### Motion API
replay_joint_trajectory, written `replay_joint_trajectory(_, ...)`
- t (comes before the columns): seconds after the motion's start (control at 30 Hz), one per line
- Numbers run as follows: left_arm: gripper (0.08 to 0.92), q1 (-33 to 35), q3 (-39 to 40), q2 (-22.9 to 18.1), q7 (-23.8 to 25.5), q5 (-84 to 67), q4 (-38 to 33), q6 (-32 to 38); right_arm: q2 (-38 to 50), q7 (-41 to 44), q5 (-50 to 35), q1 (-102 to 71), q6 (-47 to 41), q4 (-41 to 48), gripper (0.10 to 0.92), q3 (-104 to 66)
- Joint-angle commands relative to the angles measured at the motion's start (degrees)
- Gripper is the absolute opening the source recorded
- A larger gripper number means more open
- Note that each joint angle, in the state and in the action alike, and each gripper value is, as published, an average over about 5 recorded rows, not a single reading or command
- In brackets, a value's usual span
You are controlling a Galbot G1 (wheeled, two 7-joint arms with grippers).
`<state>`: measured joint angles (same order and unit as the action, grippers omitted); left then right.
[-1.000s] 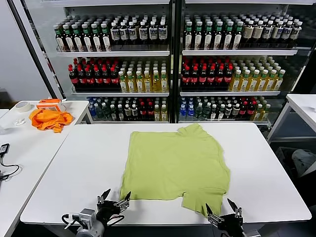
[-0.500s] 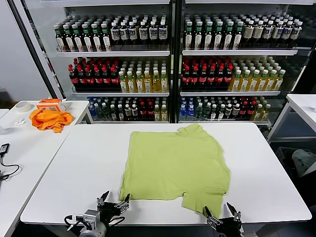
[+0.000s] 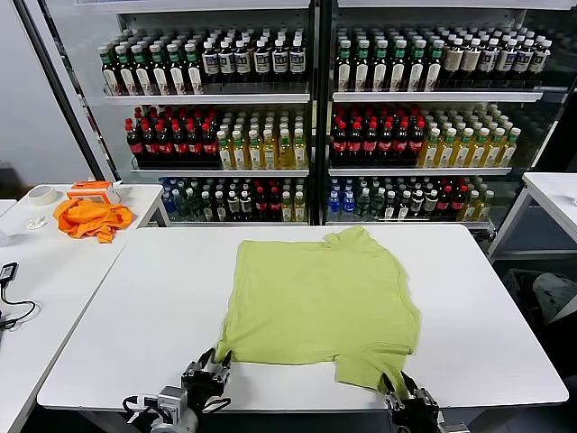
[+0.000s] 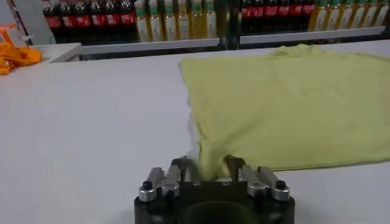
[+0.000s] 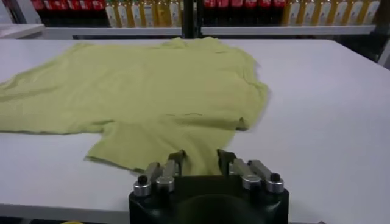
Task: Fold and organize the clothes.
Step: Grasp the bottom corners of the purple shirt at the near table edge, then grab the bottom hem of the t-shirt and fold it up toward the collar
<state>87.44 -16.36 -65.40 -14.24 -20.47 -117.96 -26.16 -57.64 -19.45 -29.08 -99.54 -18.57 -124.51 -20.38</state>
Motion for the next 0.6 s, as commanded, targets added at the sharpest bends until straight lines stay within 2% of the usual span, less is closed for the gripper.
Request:
replay_joint_trajectory(0.03,0.343,-0.06,0.58,-0.3,1.25,1.49,0.33,0.3,-0.07,0.15,-0.69,-0.05,-0.13,0.21,0.179,0.25)
replay_joint_trajectory(0.17,0.23,0.0,0.36,0.3,2.01,0.14,-0.16,2.8,0.2,1.82,-0.8,-0.18,1.03,-0.45,0.108,-0.53)
replay_joint_trajectory(0.33,0.103,1.35,-1.75,3.7,2.19,-4.59,-3.17,4.52,1.96,4.76,-3.51,-3.65,0.97,-5.75,0.106,-3.96)
replay_joint_trajectory(0.6,0.082,7.42,-4.06,6.44,2.65,-5.62,-9.51,4.5,4.24,5.95,-3.09,-11.93,0.85,-12.73,0.106,-9.63)
